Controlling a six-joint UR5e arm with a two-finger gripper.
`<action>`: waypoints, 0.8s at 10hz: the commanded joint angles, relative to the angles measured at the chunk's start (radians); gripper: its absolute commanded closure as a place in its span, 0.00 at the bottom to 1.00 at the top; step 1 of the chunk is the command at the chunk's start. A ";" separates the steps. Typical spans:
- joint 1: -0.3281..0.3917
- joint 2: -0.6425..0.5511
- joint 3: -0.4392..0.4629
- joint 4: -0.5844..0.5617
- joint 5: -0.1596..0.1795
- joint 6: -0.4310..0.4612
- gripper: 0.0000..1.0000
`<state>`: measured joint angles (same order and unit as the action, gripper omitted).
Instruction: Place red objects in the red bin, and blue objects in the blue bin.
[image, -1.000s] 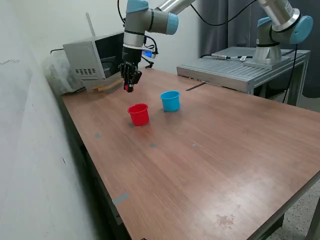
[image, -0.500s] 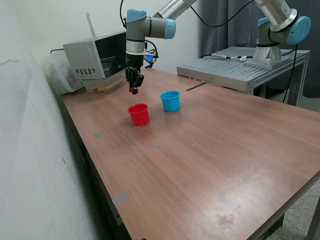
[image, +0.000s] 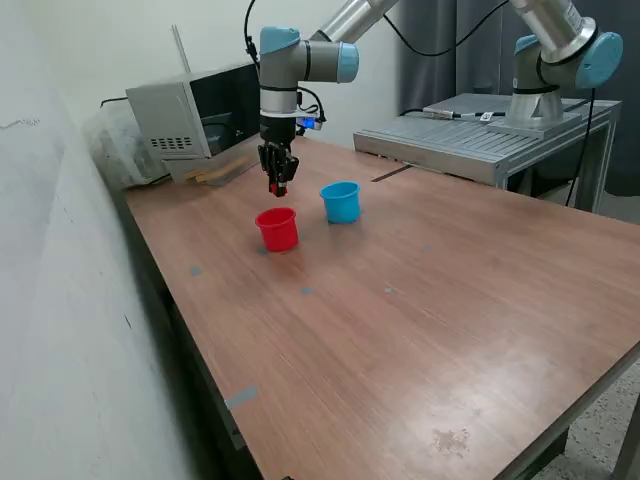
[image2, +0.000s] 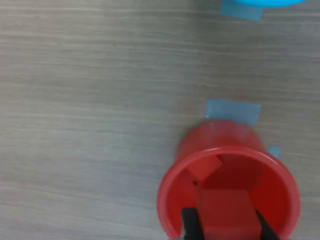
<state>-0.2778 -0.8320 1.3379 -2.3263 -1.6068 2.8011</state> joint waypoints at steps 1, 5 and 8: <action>0.009 0.004 0.001 -0.002 0.024 0.000 1.00; 0.028 0.019 0.000 -0.004 0.027 0.000 1.00; 0.028 0.019 0.000 -0.008 0.027 0.000 0.00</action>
<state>-0.2522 -0.8148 1.3380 -2.3319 -1.5813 2.8010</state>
